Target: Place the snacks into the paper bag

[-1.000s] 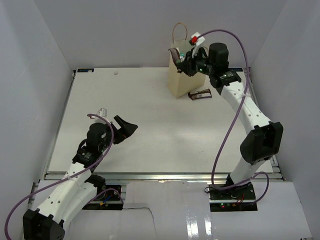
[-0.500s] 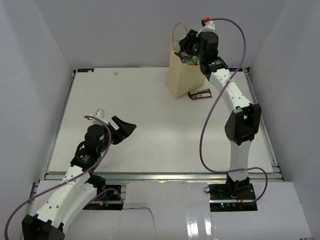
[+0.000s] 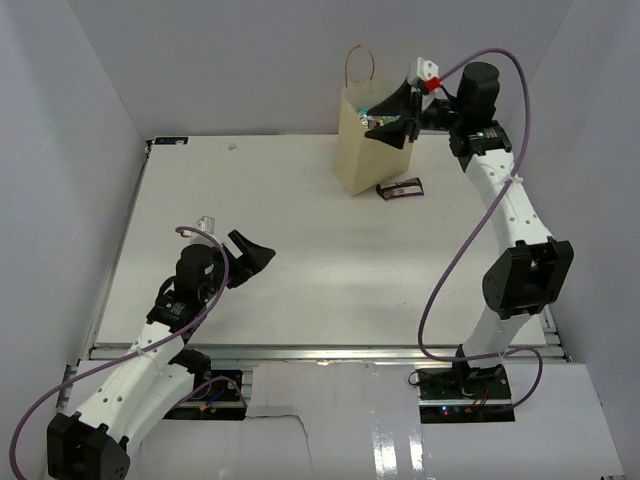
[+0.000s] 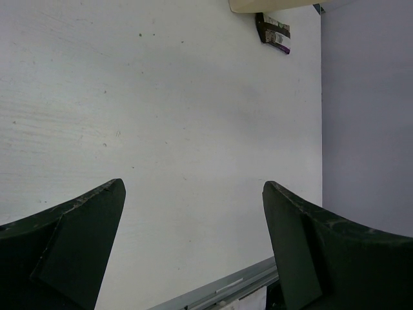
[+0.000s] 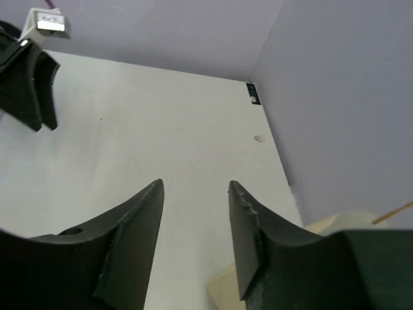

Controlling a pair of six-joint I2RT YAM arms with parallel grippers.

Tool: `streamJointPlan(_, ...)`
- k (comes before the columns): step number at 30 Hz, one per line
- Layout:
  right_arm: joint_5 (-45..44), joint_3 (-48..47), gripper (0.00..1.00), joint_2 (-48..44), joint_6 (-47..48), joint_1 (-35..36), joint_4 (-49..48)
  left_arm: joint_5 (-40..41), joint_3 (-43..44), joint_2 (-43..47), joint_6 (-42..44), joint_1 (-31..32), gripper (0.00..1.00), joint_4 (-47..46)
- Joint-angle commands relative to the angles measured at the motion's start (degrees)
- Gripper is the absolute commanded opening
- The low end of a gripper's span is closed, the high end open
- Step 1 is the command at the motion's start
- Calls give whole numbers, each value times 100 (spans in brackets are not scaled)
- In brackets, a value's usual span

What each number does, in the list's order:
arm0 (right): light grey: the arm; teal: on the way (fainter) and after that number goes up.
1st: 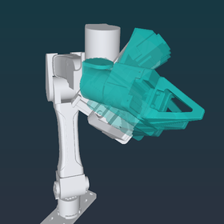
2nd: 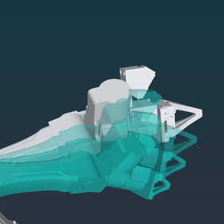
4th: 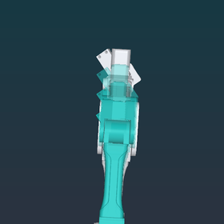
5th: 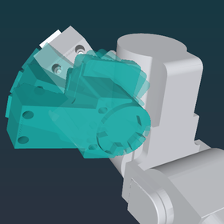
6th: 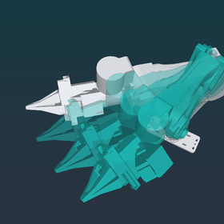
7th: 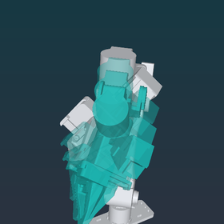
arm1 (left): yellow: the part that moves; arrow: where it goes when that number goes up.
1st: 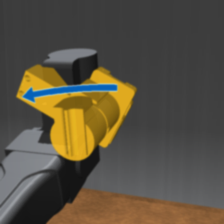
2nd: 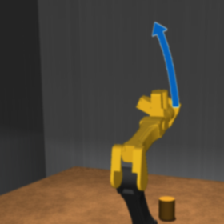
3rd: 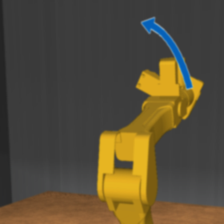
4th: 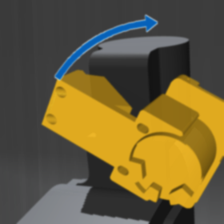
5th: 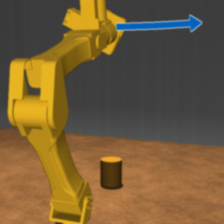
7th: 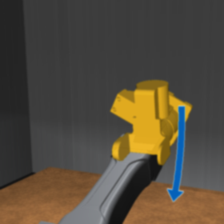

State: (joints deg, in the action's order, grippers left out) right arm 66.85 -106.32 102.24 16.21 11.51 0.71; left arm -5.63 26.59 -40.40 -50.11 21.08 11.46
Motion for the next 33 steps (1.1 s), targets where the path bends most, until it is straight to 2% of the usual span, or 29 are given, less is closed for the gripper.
streamJointPlan(1, 1876, 691, 48, -72, 1192, -884, 395, -96, -22, 50, 115, -16, 98, -197)
streamJointPlan(3, 1123, 771, 44, -98, 947, -1106, 412, -105, -22, 41, 133, -16, 98, -215)
streamJointPlan(4, 119, 762, 43, -142, 954, -1385, 708, -105, -22, 15, 141, -16, 98, -232)
streamJointPlan(5, -587, 666, 43, -143, 1572, -1414, 1129, -114, -22, -3, 150, -16, 98, -267)
streamJointPlan(6, -1490, 535, 47, -116, 1779, -1284, 1525, -131, -31, -29, 150, -16, 98, -294)
streamJointPlan(7, -3327, 568, 56, -99, 1755, -1196, 1624, -140, -22, -90, 142, -16, 98, -337)
streamJointPlan(9, -4151, 665, 62, 85, 1867, -1160, 1669, -175, -5, -152, 150, -16, 98, -382)
streamJointPlan(10, -4632, 770, 69, 147, 1964, -1160, 1782, -193, 30, -230, 168, -16, 98, -408)
streamJointPlan(11, -4715, 849, 72, 191, 2122, -1160, 1818, -202, 48, -266, 177, -16, 98, -426)
streamJointPlan(13, -4542, 1086, 80, 235, 3086, -1177, 1958, -228, 83, -328, 203, -16, 98, -426)
streamJointPlan(14, -4410, 1322, 83, 270, 4195, -1177, 2272, -237, 101, -363, 212, -16, 98, -426)
streamJointPlan(15, -4295, 1446, 87, 288, 4728, -1177, 2415, -246, 101, -372, 212, -16, 98, -434)
streamJointPlan(18, -4075, 1738, 87, 524, 6020, -1195, 2661, -246, 83, -372, 194, -16, 98, -443)
streamJointPlan(20, -3917, 1511, 87, 761, 6402, -1212, 2959, -246, 66, -372, 177, -16, 98, -452)
streamJointPlan(24, -3557, 1019, 87, 1594, 6922, -1186, 2874, -263, 101, -407, 168, -16, 98, -452)
streamJointPlan(30, -3389, -9, 94, 2555, 6281, -986, 2829, -290, 110, -486, 115, -16, 98, -452)
streamJointPlan(33, -3600, 120, 95, 2714, 6325, -800, 2645, -325, 75, -530, 89, -16, 98, -470)
